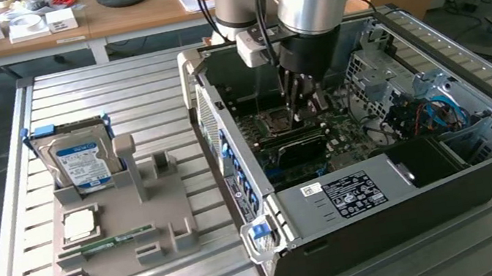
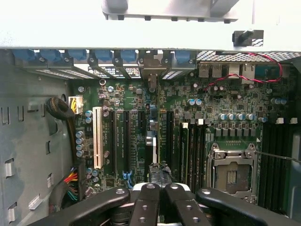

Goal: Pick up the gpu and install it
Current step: 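Press down on the gpu until it lock into place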

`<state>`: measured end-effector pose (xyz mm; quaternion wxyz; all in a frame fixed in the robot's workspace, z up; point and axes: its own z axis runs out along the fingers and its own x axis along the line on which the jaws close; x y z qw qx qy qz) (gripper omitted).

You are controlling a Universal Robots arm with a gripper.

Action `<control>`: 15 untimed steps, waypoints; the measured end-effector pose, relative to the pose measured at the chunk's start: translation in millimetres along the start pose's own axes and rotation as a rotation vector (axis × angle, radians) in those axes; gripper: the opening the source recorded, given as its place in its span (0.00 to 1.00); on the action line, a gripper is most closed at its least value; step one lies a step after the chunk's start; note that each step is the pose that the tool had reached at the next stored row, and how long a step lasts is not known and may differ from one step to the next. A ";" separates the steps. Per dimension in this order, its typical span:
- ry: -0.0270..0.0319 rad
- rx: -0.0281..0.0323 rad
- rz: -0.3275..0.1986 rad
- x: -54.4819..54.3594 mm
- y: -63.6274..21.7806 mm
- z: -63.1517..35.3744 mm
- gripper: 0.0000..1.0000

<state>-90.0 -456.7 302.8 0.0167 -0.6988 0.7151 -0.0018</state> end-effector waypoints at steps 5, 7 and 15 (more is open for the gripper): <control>0.0000 0.0000 0.000 0.0 0.0 0.0 0.11; 0.0001 -0.0001 0.000 -0.1 0.0 0.0 0.11; 0.0000 0.0000 0.000 -1.0 0.0 0.3 0.11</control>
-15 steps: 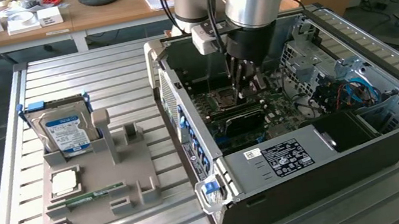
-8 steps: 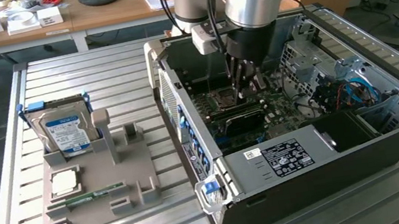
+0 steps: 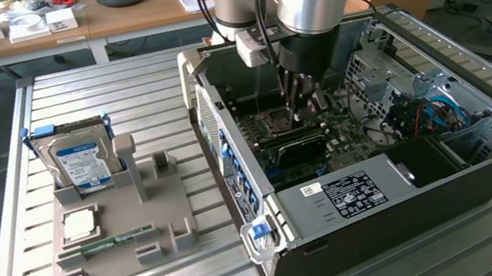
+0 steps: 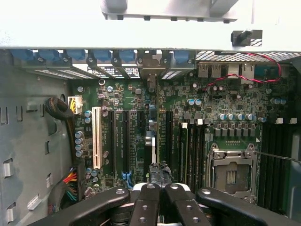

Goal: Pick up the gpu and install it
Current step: 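Press down on the gpu until it lock into place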

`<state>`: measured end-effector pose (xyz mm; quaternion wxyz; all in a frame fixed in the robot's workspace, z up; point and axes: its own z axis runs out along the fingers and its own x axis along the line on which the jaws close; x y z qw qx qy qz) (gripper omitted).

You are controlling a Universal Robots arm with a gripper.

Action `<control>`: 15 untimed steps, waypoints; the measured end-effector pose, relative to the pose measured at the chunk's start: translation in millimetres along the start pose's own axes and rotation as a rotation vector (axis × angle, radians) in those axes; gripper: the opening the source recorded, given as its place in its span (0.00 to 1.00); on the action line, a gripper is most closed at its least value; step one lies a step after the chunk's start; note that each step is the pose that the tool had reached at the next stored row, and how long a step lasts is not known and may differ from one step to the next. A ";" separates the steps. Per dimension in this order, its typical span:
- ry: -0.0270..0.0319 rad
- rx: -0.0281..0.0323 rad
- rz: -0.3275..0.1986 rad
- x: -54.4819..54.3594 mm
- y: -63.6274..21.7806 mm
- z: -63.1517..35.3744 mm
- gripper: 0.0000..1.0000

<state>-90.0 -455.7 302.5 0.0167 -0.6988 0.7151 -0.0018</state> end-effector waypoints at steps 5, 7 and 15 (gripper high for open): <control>0.0001 0.0000 0.000 0.0 0.0 0.6 0.11; 0.0001 0.0000 0.000 0.0 0.0 0.6 0.11; 0.0000 0.0000 0.000 0.0 0.0 1.3 0.11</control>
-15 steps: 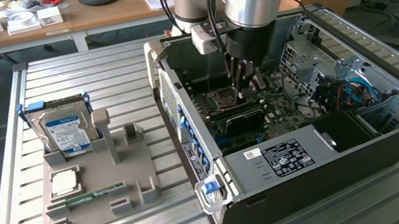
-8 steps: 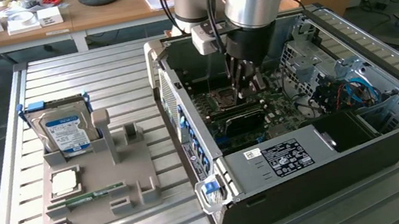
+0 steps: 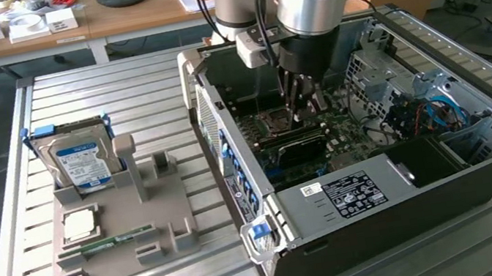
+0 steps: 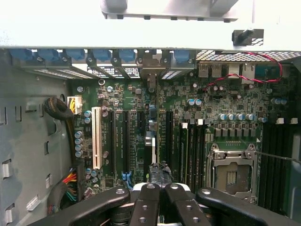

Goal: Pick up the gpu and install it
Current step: 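Press down on the gpu until it lock into place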

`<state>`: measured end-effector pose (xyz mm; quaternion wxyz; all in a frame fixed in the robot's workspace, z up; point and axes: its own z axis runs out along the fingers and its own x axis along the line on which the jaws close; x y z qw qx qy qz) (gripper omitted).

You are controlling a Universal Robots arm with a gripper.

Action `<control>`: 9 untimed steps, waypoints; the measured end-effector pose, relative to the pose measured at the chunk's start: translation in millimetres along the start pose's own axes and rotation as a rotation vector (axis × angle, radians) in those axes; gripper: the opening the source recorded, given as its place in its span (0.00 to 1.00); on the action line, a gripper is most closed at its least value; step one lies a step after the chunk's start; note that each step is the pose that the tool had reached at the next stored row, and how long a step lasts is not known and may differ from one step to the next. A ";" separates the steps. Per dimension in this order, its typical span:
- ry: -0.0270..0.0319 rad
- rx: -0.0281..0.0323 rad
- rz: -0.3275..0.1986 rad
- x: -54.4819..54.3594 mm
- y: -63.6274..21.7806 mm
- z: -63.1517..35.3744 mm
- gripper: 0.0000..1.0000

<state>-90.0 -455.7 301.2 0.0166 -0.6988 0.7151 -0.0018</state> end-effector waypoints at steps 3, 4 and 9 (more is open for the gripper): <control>-0.0006 0.0003 0.000 -0.1 0.0 1.1 0.11; -0.0003 0.0001 0.000 0.0 0.0 1.6 0.11; 0.0000 -0.0001 0.000 0.0 0.0 2.1 0.11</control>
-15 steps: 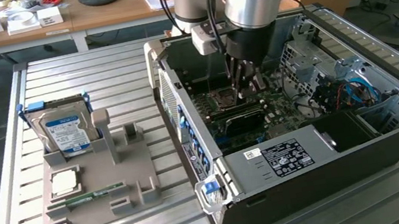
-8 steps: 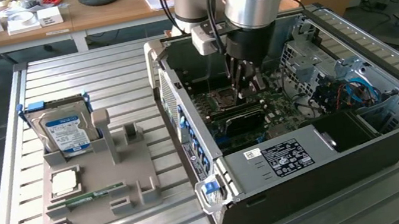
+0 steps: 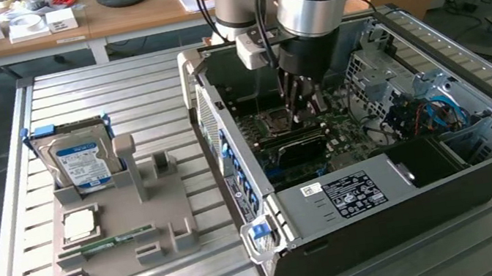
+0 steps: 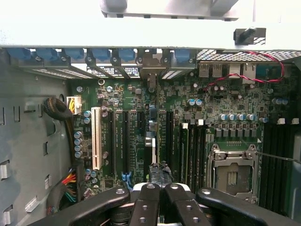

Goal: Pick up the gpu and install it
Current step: 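Press down on the gpu until it lock into place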

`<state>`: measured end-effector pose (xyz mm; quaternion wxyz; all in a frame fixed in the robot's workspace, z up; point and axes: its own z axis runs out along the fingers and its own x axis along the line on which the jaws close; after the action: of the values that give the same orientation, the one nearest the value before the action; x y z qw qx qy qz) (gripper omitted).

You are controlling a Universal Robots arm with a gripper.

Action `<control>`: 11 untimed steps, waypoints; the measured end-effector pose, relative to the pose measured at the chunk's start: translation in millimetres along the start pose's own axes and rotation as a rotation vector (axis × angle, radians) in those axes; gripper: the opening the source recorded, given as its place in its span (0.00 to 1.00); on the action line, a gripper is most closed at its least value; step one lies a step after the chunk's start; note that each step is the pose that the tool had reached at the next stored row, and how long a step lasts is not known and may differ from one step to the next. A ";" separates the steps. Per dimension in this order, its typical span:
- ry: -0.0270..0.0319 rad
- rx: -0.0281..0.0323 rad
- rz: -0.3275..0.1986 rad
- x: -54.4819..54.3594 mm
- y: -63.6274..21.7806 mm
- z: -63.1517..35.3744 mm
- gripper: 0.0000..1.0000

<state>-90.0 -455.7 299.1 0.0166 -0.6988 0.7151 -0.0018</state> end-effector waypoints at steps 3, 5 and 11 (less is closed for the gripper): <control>-0.0003 -0.0002 0.000 -0.3 0.0 0.3 0.11; 0.0000 -0.0007 0.000 -0.7 0.0 0.3 0.11; 0.0000 -0.0007 0.000 -0.7 0.0 0.3 0.11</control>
<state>-90.0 -455.0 298.9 0.0164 -0.6988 0.7151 -0.0015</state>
